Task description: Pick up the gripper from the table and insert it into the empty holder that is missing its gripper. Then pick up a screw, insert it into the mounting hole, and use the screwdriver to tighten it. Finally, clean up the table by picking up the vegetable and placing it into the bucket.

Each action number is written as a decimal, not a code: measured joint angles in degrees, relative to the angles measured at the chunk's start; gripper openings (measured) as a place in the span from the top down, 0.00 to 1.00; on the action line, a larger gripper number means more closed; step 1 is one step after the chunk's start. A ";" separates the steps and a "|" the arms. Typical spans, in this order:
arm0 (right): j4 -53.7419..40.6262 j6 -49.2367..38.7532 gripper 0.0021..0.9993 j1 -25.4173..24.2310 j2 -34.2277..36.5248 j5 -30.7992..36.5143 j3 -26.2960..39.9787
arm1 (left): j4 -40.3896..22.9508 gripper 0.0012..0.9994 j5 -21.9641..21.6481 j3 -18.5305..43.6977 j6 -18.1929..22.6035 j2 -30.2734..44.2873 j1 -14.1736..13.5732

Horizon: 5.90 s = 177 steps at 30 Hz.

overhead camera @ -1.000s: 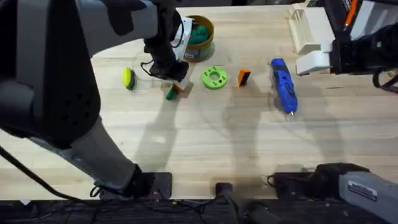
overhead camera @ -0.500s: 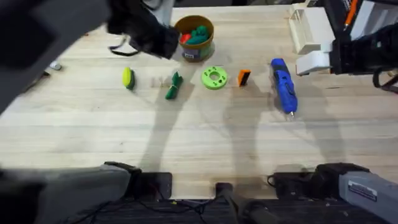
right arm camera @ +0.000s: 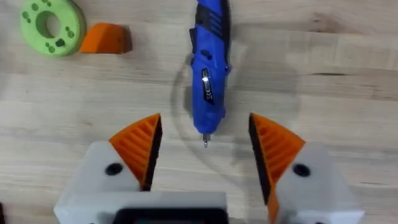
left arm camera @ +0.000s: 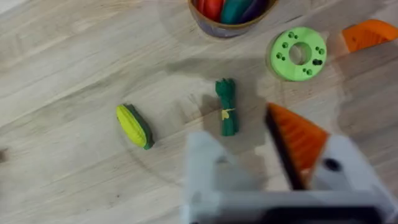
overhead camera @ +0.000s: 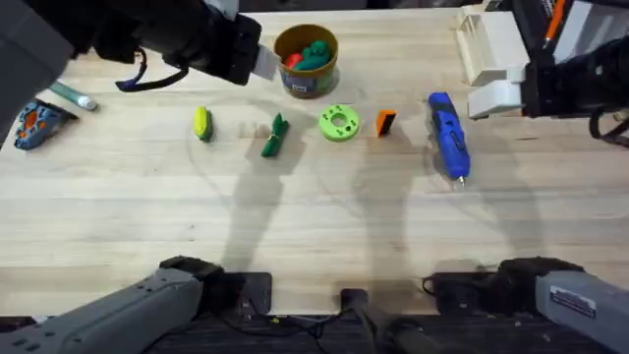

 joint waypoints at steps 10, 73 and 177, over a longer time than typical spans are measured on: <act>-0.02 -0.01 0.20 0.00 0.00 0.00 0.00 | -0.02 0.01 -0.01 0.00 -0.19 0.00 0.00; -0.09 0.00 0.20 0.00 0.00 0.00 0.00 | 53.40 0.01 7.73 -28.78 -0.24 -24.43 7.27; -0.11 -0.01 0.20 0.00 0.00 0.00 0.00 | 49.96 0.01 66.72 -75.32 0.90 -72.11 16.72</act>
